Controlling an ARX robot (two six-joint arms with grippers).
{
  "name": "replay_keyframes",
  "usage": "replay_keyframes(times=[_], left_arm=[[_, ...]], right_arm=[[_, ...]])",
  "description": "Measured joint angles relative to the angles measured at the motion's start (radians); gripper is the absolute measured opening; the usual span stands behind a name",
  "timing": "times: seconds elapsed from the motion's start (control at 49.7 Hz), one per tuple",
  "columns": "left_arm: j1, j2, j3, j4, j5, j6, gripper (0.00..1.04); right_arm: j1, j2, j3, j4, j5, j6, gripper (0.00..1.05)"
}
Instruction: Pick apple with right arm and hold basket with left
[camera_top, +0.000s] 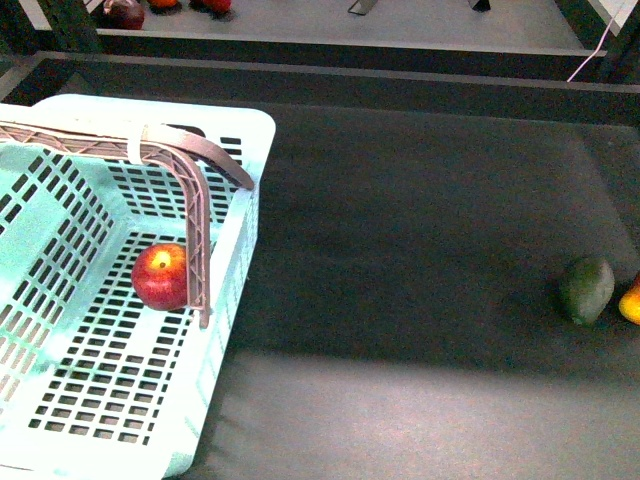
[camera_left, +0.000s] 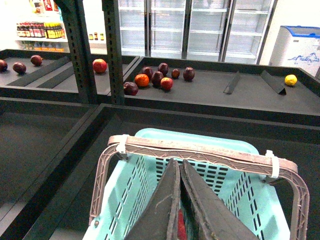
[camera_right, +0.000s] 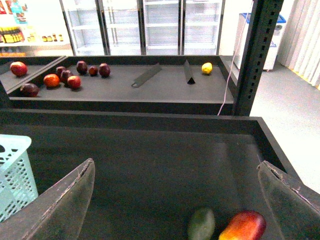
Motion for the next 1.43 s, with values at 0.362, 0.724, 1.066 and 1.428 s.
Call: replay_keyframes(times=[0.362,0.724,1.066,1.428], left_arm=[[0.000,-0.002,0.000,-0.002,0.000,0.000,0.03],[0.000,-0.002,0.000,-0.002,0.000,0.000,0.19],[0.000,-0.002,0.000,-0.002,0.000,0.000,0.87],[0.000,-0.002,0.000,-0.002,0.000,0.002,0.98]], right_arm=[[0.000,0.000,0.000,0.000,0.000,0.000,0.96],[0.000,0.000,0.000,0.000,0.000,0.000,0.96],[0.000,0.000,0.000,0.000,0.000,0.000,0.96],[0.000,0.000,0.000,0.000,0.000,0.000,0.96]])
